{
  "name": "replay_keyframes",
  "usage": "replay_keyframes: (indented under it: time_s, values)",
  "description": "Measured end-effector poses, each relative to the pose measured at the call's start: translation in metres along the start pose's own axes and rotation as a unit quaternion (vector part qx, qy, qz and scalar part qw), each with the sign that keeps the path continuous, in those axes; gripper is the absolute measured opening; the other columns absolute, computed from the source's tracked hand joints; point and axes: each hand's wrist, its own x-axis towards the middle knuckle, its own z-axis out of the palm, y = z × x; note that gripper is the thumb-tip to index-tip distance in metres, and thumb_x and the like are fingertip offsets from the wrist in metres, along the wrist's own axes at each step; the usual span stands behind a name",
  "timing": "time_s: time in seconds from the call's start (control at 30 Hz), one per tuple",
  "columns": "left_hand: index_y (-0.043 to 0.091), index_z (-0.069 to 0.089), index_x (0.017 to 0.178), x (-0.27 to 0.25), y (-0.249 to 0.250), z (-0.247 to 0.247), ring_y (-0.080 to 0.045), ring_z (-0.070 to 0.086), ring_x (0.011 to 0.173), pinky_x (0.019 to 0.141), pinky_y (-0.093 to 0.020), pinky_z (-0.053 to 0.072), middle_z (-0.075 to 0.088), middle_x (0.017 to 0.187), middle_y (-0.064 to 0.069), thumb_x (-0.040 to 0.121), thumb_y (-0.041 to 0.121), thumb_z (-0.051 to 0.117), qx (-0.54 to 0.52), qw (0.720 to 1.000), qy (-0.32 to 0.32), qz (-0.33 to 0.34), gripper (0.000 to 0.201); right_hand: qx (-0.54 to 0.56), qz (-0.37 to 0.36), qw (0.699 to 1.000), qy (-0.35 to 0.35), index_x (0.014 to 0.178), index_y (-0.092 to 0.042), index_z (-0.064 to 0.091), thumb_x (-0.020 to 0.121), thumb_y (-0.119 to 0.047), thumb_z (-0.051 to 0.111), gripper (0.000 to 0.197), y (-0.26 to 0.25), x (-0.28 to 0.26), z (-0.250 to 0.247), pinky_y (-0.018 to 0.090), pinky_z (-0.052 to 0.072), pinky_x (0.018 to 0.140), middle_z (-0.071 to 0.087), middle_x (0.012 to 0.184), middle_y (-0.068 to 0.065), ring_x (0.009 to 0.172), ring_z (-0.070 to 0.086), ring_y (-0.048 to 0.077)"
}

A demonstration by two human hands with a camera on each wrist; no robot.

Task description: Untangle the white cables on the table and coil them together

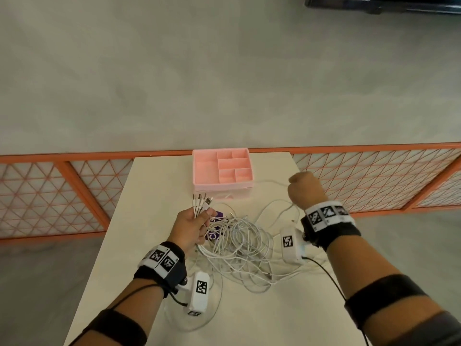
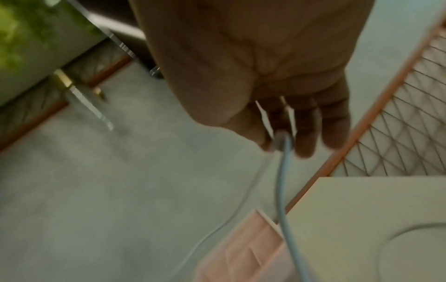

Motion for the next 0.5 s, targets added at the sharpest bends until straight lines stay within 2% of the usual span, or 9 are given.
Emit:
replay_keyframes:
  time_s: [0.03,0.07,0.13,0.2,0.27,0.3,0.37,0.43,0.5]
  values:
    - [0.004,0.070,0.092,0.000,0.000,0.001,-0.009,0.026,0.043,0.042,-0.019,0.019,0.046,0.064,-0.001,0.099,0.017,0.059,0.009,1.000,-0.005,0.001,0.018,-0.074,-0.010,0.997,-0.001,0.135,-0.003,0.052,0.091,-0.007,0.050,0.045,0.001,-0.006,0.008,0.045,0.045,0.102,0.051,0.136,0.018,0.123,0.051,0.038]
    - [0.004,0.070,0.090,0.000,0.000,0.002,-0.010,0.026,0.043,0.042,-0.020,0.019,0.046,0.064,-0.001,0.098,0.016,0.060,0.019,1.000,-0.011,0.004,0.018,-0.117,-0.049,0.992,0.003,0.143,-0.009,0.044,0.091,-0.012,0.054,0.053,0.000,-0.014,0.017,0.046,0.043,0.104,0.043,0.142,0.015,0.127,0.045,0.037]
    - [0.005,0.071,0.088,0.000,0.000,0.007,-0.010,0.026,0.043,0.044,-0.020,0.019,0.046,0.063,-0.001,0.098,0.016,0.060,0.038,0.999,-0.031,0.009,0.019,-0.117,-0.186,0.975,-0.023,0.149,-0.022,0.036,0.091,-0.024,0.062,0.064,-0.006,-0.029,0.035,0.046,0.043,0.105,0.040,0.142,0.009,0.127,0.045,0.030]
    - [0.005,0.071,0.087,-0.002,0.000,0.012,-0.009,0.026,0.042,0.043,-0.019,0.021,0.047,0.062,0.000,0.098,0.016,0.061,0.044,0.998,-0.053,0.012,0.019,-0.082,-0.289,0.948,-0.111,0.146,-0.028,0.042,0.091,-0.030,0.065,0.060,-0.012,-0.039,0.049,0.038,0.046,0.100,0.047,0.130,0.004,0.113,0.053,0.018]
    - [0.005,0.072,0.089,-0.004,0.002,0.017,-0.009,0.026,0.043,0.040,-0.018,0.023,0.047,0.063,0.000,0.097,0.018,0.062,0.040,0.997,-0.061,0.014,0.018,-0.087,-0.323,0.924,-0.183,0.129,-0.024,0.061,0.094,-0.031,0.063,0.036,-0.015,-0.044,0.060,0.032,0.049,0.087,0.059,0.106,0.000,0.091,0.058,0.014]
    - [0.004,0.072,0.091,-0.004,0.003,0.018,-0.009,0.027,0.043,0.039,-0.017,0.023,0.048,0.064,-0.001,0.097,0.018,0.062,0.036,0.997,-0.061,0.015,0.019,-0.087,-0.321,0.921,-0.201,0.114,-0.020,0.069,0.095,-0.031,0.061,0.023,-0.016,-0.045,0.063,0.031,0.049,0.080,0.062,0.092,-0.002,0.082,0.059,0.015]
    - [0.000,0.071,0.100,-0.005,0.005,0.019,-0.009,0.027,0.043,0.039,-0.017,0.023,0.051,0.066,-0.003,0.096,0.021,0.063,0.027,0.998,-0.053,0.017,0.023,-0.068,-0.290,0.932,-0.207,0.093,-0.018,0.071,0.097,-0.028,0.058,0.017,-0.010,-0.039,0.066,0.030,0.048,0.070,0.063,0.072,-0.006,0.069,0.060,0.014]
    - [0.002,0.070,0.106,-0.005,0.007,0.015,-0.011,0.028,0.044,0.040,-0.018,0.022,0.052,0.066,-0.003,0.097,0.023,0.062,0.018,0.999,-0.037,0.022,0.024,-0.034,-0.233,0.952,-0.194,0.084,-0.019,0.069,0.097,-0.023,0.057,0.018,0.002,-0.027,0.060,0.027,0.049,0.066,0.065,0.067,-0.005,0.061,0.062,0.011]
    - [0.007,0.071,0.103,-0.005,0.007,0.011,-0.011,0.026,0.045,0.041,-0.019,0.020,0.046,0.062,-0.001,0.101,0.022,0.054,0.006,0.999,-0.031,0.026,0.022,0.022,-0.160,0.976,-0.150,0.080,-0.018,0.068,0.096,-0.018,0.056,0.020,0.027,-0.007,0.047,0.029,0.053,0.067,0.069,0.066,-0.001,0.059,0.065,0.013]
